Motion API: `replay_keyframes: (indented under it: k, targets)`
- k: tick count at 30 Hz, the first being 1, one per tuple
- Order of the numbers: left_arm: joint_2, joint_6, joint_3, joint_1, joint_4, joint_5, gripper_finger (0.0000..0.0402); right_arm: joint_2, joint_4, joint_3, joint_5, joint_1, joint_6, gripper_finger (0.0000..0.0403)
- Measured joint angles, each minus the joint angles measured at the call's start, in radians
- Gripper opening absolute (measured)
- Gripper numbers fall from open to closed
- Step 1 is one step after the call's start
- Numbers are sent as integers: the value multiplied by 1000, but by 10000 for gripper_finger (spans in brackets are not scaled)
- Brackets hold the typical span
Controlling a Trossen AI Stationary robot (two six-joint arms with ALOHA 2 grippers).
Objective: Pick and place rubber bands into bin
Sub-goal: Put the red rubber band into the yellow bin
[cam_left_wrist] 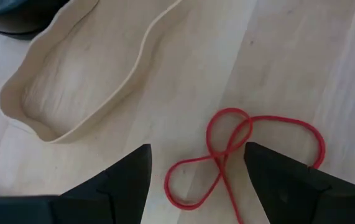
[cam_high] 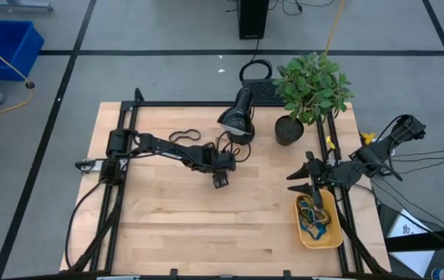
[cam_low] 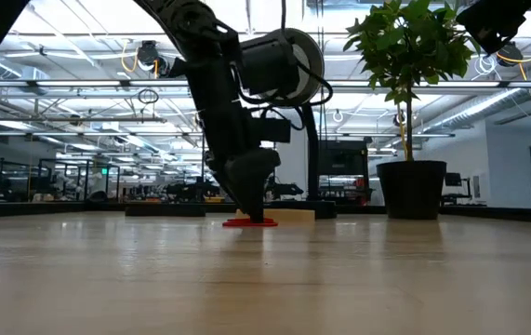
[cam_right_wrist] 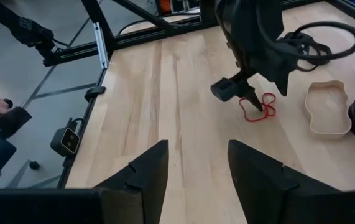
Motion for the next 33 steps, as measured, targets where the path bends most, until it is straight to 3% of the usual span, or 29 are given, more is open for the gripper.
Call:
replay_keyframes:
  k: [9,26,33]
  targets:
    - [12,4,3,10,1,52,255,0,-8,0,0,0,2,157]
    - [14,45,1,9,32,130,15,0,-20,0,0,1,1,157]
    - [15,56,0,-1,33,135,7,0,-20,0,0,0,1,157]
